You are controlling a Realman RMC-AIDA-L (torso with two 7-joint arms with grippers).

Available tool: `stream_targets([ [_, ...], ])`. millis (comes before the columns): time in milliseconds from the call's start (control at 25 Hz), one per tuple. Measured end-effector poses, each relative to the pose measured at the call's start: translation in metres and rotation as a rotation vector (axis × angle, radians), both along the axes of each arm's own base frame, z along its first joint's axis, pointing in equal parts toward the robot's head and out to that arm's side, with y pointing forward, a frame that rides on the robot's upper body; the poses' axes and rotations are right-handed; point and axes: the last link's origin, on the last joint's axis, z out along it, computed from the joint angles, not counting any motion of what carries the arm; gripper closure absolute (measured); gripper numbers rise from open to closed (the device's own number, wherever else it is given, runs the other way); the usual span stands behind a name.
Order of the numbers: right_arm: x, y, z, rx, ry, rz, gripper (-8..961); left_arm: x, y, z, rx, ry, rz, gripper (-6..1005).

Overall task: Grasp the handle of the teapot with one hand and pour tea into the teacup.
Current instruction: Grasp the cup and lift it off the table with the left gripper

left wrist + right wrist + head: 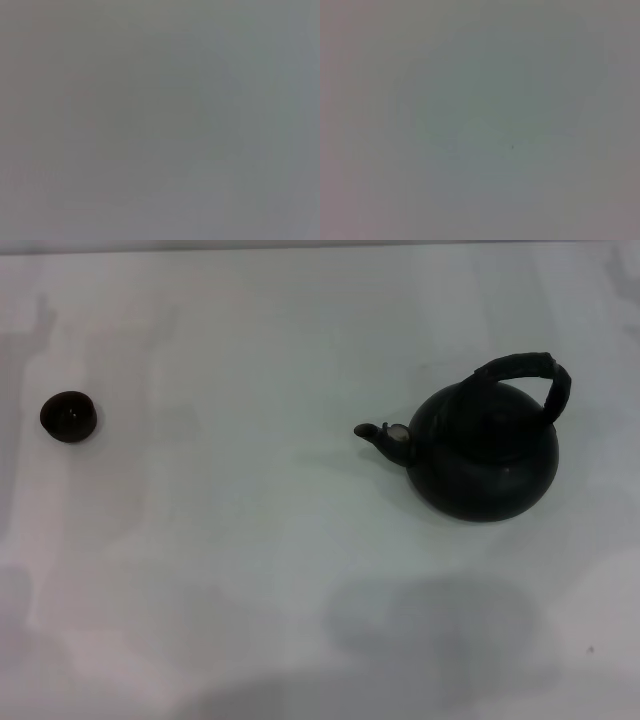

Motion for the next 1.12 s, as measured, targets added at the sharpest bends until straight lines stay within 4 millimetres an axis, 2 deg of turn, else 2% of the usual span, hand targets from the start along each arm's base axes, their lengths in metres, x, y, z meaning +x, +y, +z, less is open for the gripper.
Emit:
stream_targets([
  [1120,0.0017,-0.0028,-0.0036,-0.004,0.01,-0.007,100,-0.0023,-0.0038,-0.0017,-0.005,0.008,0.004,123],
])
